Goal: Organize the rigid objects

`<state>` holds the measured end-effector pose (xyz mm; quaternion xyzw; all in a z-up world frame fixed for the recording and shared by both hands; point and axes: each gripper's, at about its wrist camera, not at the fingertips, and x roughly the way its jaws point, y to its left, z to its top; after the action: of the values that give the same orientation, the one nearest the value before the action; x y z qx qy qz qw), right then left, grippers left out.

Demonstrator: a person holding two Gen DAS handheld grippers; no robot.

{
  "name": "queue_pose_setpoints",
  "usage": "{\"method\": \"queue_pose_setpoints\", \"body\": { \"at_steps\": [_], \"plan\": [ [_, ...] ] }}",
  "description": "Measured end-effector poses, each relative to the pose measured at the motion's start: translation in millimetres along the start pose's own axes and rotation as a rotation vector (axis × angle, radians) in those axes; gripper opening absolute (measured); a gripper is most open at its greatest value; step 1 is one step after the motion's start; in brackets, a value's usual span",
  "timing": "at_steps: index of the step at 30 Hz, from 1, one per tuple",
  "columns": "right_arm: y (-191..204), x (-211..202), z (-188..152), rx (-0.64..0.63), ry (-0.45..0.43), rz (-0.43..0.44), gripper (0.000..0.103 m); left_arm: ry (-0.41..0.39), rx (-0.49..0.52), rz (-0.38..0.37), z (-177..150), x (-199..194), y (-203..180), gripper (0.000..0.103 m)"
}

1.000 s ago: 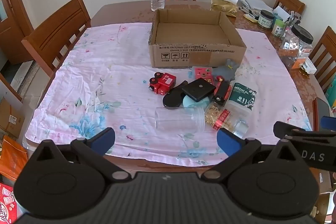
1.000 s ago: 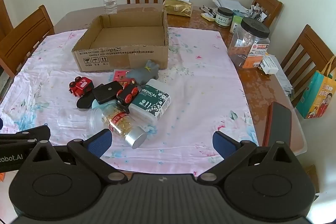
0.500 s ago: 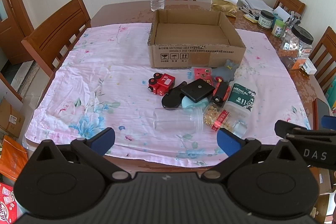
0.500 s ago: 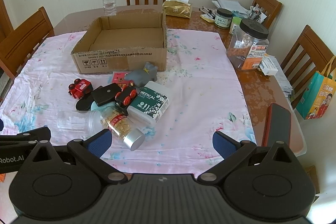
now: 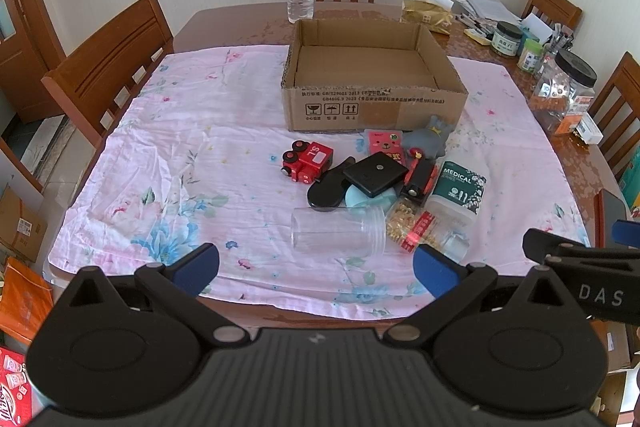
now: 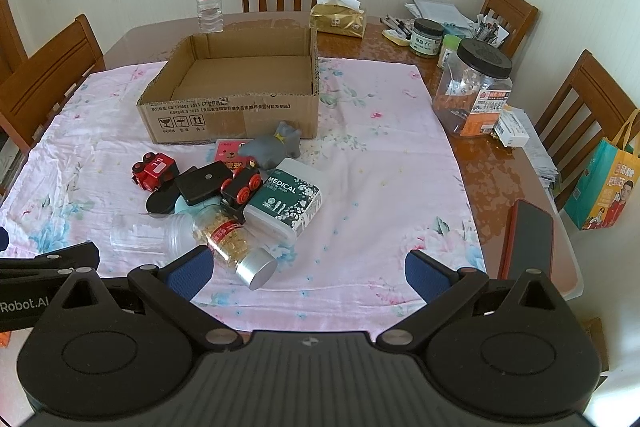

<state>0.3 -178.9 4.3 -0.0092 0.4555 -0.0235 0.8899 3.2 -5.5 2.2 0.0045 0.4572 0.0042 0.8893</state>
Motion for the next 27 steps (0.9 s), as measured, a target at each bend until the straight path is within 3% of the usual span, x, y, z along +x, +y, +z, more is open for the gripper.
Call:
{"method": "queue_pose_setpoints", "body": {
  "at_steps": [27],
  "plan": [
    [-4.1,-1.2,3.1,0.002,-0.009,-0.001,0.103,-0.004,-0.009,-0.003,3.1,-1.5,-2.7,0.103]
  ]
}}
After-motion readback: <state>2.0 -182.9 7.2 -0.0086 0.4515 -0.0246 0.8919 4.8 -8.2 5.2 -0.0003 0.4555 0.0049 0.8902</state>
